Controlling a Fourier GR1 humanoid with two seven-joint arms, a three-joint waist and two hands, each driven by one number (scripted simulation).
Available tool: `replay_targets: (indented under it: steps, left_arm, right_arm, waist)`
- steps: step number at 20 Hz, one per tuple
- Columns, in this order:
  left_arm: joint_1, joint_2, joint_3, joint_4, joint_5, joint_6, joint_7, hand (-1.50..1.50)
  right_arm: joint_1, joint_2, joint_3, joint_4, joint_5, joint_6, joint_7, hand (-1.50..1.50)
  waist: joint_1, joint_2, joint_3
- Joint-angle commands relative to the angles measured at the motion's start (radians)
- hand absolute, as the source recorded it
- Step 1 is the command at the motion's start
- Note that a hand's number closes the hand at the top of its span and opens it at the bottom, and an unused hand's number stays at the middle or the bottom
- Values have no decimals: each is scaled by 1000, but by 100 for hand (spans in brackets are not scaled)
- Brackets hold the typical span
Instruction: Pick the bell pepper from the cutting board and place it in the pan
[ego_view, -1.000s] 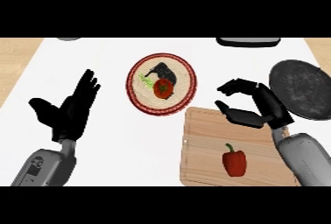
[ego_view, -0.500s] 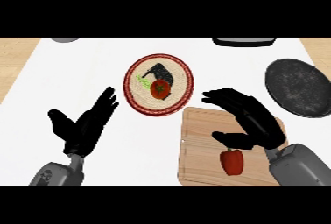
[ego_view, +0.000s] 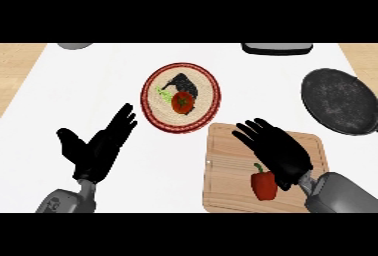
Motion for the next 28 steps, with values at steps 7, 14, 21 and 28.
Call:
replay_targets:
  steps: [7,14,21,28]
  left_arm:
    - [9,4,7,-8,-1,-16,-6,0]
    - [105,19,14,-18,-12,-60,-64,0]
    - [17,-16,46,-44,-19,-27,30,0]
    - [62,-63,2,-38,-75,-17,-8,0]
  right_arm:
    - [-47,228,215,-41,127,640,543,-150]
    - [67,495,208,49,175,795,797,-150]
    - [138,515,220,104,308,730,756,-150]
    - [94,411,208,108,438,719,704,-150]
  waist:
    - [-1,4,4]
    - [0,11,7]
    - [-3,13,8]
    - [-3,13,8]
